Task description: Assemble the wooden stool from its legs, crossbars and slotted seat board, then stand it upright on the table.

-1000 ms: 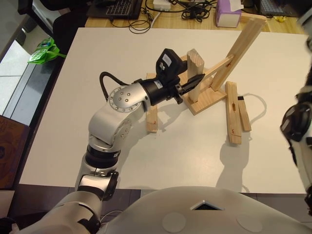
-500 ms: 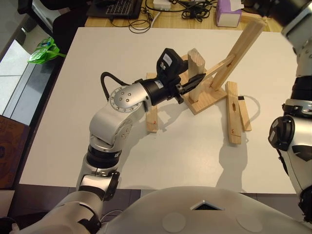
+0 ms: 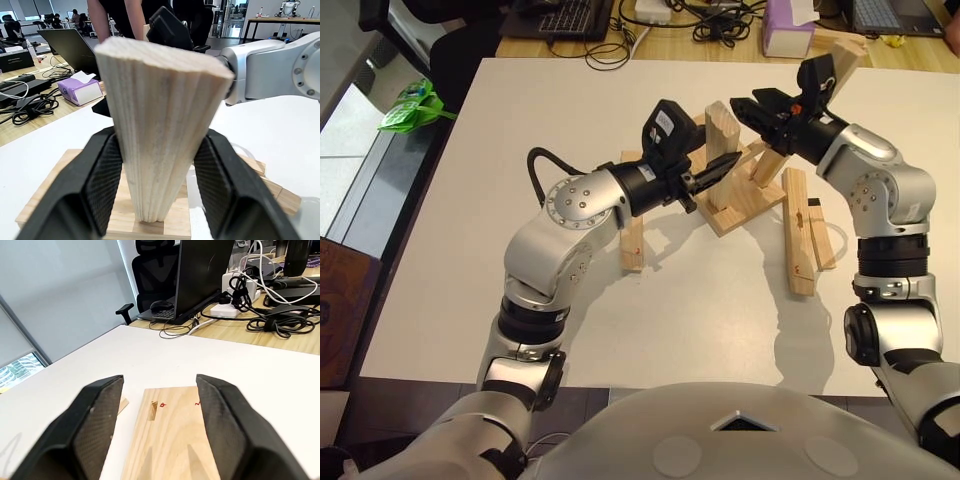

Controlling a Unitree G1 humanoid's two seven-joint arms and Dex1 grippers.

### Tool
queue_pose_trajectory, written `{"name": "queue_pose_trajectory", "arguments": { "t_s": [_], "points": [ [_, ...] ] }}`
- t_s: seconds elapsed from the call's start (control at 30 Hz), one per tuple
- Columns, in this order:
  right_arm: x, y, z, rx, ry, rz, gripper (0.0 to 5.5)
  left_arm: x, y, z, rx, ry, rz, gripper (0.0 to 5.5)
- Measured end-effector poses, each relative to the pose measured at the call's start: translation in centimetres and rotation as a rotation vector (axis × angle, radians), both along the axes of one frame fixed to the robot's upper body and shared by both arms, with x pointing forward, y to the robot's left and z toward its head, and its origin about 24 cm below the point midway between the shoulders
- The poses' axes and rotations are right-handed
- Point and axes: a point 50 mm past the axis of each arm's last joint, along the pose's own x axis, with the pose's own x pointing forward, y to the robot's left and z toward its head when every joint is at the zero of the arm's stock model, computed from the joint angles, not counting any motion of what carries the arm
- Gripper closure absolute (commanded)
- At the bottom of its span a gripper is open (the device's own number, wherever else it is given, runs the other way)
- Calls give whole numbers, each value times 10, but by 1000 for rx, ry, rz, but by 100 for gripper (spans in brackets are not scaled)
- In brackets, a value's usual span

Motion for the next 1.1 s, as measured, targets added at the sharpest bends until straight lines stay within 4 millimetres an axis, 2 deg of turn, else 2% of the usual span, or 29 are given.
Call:
{"name": "queue_pose_trajectory", "arguments": {
  "t_s": [0.1,0.17,0.2,0.3,0.33,0.4,0.5,0.53,0.57,0.63,0.77,0.93,1.0,1.1],
  "points": [
    [2,3,2,16,-20,-21,280,0,0,0,-3,0,3,342],
    [2,3,10,27,-56,-40,280,0,-1,1,-6,-6,3,342],
    [2,3,23,41,-110,-45,280,0,-1,1,-6,-8,3,342],
    [2,9,82,94,-328,-43,280,0,0,1,-4,-7,2,342],
    [1,9,89,107,-353,-46,280,0,0,1,-4,-7,2,342],
    [-3,9,86,97,-338,-33,280,0,0,1,-4,-7,2,342],
    [-13,10,33,13,-149,39,280,0,0,1,-3,-7,1,342],
    [-19,9,11,-30,-70,63,280,0,0,1,-2,-7,0,342],
    [-22,9,0,-49,-51,72,280,0,0,1,-1,-6,-3,342],
    [-21,9,-4,-84,-58,82,280,0,0,0,3,-1,-2,342],
    [-20,10,-8,-68,-67,68,280,0,1,0,5,2,-1,342],
    [-15,7,0,1,-89,1,280,0,0,1,1,-5,-5,342],
    [-9,4,17,22,-139,-19,280,0,0,1,1,-6,-5,342],
    [-1,2,57,70,-264,-39,280,2,0,1,0,-4,-7,342]
  ]
}}
